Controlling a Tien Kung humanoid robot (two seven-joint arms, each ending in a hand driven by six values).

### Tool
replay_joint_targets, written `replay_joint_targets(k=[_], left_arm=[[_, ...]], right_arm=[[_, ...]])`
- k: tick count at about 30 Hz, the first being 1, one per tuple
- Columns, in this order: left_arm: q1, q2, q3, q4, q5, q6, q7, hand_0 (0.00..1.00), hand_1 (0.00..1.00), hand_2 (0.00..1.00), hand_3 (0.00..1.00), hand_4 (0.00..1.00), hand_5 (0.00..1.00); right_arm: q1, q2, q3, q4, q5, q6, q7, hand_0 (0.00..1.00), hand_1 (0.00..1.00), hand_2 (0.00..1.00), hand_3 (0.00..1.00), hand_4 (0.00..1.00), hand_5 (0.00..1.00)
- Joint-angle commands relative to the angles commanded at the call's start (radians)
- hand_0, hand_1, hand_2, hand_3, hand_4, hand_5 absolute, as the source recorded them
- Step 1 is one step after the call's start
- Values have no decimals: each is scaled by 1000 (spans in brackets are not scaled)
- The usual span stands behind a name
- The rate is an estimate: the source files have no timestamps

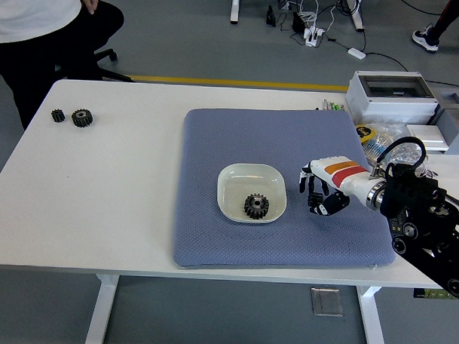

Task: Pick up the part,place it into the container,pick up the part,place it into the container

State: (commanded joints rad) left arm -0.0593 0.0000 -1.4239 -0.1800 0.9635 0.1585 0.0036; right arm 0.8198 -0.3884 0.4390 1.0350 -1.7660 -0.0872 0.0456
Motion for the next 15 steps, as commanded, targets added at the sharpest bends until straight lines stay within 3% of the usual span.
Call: replay_joint_targets(k=[7, 15], left_arm=[[-1, 0, 0, 0, 1, 0, 0, 771, 779, 803, 588, 691, 637], [-2, 0, 1, 0, 2, 1, 2, 770, 779, 801, 588, 691, 638]], right_arm=[[8, 2, 14, 22, -7, 0, -4, 162, 260, 368, 478, 862, 2], [46, 41, 21, 58, -9, -5, -11, 160, 260, 368, 477, 862, 2]])
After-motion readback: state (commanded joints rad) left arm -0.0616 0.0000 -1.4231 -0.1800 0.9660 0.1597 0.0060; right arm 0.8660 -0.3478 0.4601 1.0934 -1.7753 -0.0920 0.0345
